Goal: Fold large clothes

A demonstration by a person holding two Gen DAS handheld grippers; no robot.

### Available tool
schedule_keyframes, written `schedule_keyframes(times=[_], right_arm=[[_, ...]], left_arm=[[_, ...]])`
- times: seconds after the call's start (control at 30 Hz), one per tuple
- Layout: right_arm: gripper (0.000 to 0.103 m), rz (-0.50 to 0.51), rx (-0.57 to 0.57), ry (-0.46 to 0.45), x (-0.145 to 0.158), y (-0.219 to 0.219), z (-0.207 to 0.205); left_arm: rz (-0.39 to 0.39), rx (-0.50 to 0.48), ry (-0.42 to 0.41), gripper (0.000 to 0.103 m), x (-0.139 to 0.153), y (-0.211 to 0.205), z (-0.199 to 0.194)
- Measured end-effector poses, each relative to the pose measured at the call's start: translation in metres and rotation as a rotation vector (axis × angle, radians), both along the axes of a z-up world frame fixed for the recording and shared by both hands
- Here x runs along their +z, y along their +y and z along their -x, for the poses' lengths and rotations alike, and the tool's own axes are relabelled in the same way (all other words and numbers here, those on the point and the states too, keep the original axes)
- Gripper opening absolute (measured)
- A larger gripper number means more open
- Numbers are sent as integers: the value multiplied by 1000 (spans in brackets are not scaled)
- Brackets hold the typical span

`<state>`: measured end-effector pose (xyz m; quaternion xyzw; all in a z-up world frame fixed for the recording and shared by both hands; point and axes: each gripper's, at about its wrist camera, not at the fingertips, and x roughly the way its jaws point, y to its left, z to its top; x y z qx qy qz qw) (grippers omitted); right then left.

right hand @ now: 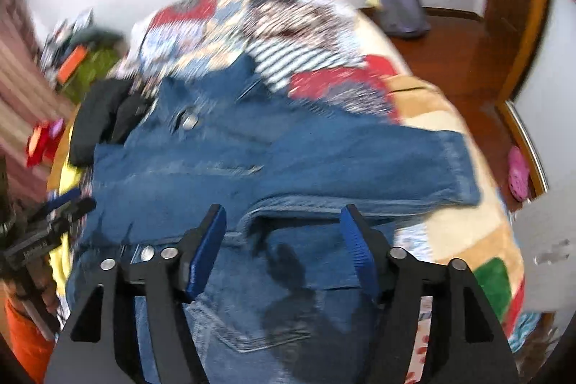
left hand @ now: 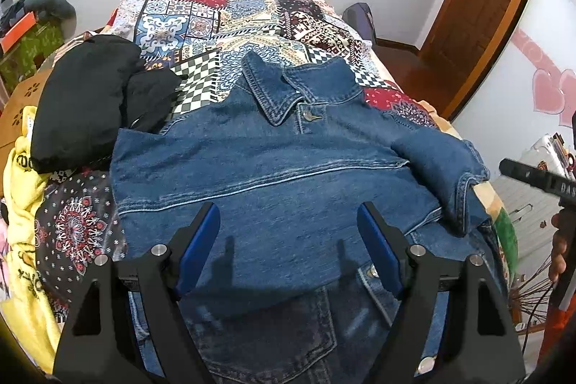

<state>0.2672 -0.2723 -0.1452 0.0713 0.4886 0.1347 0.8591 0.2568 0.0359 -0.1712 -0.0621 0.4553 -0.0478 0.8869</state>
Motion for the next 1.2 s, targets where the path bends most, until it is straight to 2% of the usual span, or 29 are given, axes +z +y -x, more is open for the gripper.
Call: schedule_keyframes(times=[0.17, 0.33, 0.43, 0.57, 0.6, 0.63, 0.7, 0.73, 0.77, 0.8, 0.9, 1.03, 1.2], right_arm=[[66, -90, -177, 76, -22, -51, -19], [66, -147, -322, 175, -70, -84, -36], [66, -235, -388, 229, -93, -96, -44], [65, -279, -429, 228, -102, -98, -55], [59, -276, -433, 214, -101, -96, -58], [55, -269, -431, 206, -98, -94, -59], [37, -236, -425, 202, -93, -87, -66], [31, -221, -409, 204, -91, -87, -68], [19, -205, -389, 198, -86, -83, -71], [11, -191, -372, 185, -79, -80, -72], [9, -163, -321, 122, -55, -71, -73], [9, -167, -239, -11, 1, -43, -68], [9, -207, -70, -155, 66, 11, -56]], left_arm=[[-2, -14, 1, 78, 1, -8, -3], [-10, -27, 18, 78, -3, -14, -6], [-14, -33, 30, 78, -5, -16, -7], [-27, -34, 31, 78, -7, -17, -7], [-30, -31, 32, 78, -7, -17, -7], [-34, -29, 33, 78, -8, -17, -7], [-47, -28, 33, 78, -9, -17, -7], [-52, -28, 32, 78, -8, -17, -7], [-56, -29, 29, 78, -8, -17, -6], [-58, -30, 24, 78, -6, -17, -5], [-57, -26, 6, 78, -1, -14, -2], [-62, -7, -29, 78, 10, -5, 4], [-56, 22, -72, 78, 26, 12, 14]])
